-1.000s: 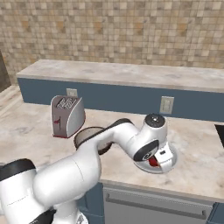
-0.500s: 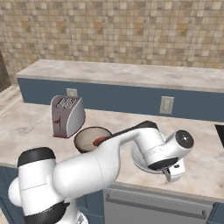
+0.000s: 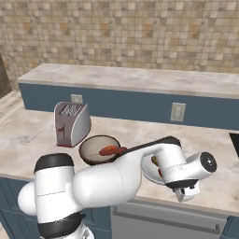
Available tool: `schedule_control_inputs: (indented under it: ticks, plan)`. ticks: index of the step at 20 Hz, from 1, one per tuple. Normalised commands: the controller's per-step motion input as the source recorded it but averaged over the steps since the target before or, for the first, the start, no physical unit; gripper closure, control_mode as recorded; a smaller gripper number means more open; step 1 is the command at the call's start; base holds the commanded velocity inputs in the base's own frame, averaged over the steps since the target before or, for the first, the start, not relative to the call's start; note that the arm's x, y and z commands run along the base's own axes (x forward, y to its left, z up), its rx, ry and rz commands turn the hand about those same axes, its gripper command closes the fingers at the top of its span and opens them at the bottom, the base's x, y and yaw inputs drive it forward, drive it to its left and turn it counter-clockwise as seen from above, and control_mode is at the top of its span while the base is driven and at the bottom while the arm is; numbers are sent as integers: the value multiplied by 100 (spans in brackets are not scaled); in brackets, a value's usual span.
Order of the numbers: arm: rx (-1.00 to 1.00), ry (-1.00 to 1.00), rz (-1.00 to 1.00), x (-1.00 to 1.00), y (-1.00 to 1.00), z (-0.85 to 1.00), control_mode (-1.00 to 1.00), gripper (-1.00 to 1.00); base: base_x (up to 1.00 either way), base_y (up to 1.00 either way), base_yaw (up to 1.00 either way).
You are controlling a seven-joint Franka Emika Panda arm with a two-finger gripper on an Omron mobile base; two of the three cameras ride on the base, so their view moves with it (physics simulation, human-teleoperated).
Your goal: Place the bowl containing the bell pepper and potato in the microwave. Close the microwave door and press the start button to microwave the meal.
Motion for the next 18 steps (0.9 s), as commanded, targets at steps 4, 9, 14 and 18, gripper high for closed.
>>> schedule_control_inputs:
  ticks: [4, 9, 14, 18]
  plan:
    - [7, 0, 0, 9, 0, -37, -100, -100, 0, 0, 0]
    - [7, 0, 0, 13, 0, -26, -100, -100, 0, 0, 0]
    - [6, 0, 0, 17, 0, -16, -100, -100, 0, 0, 0]
    - [6, 0, 0, 20, 0, -14, -100, -100, 0, 0, 0]
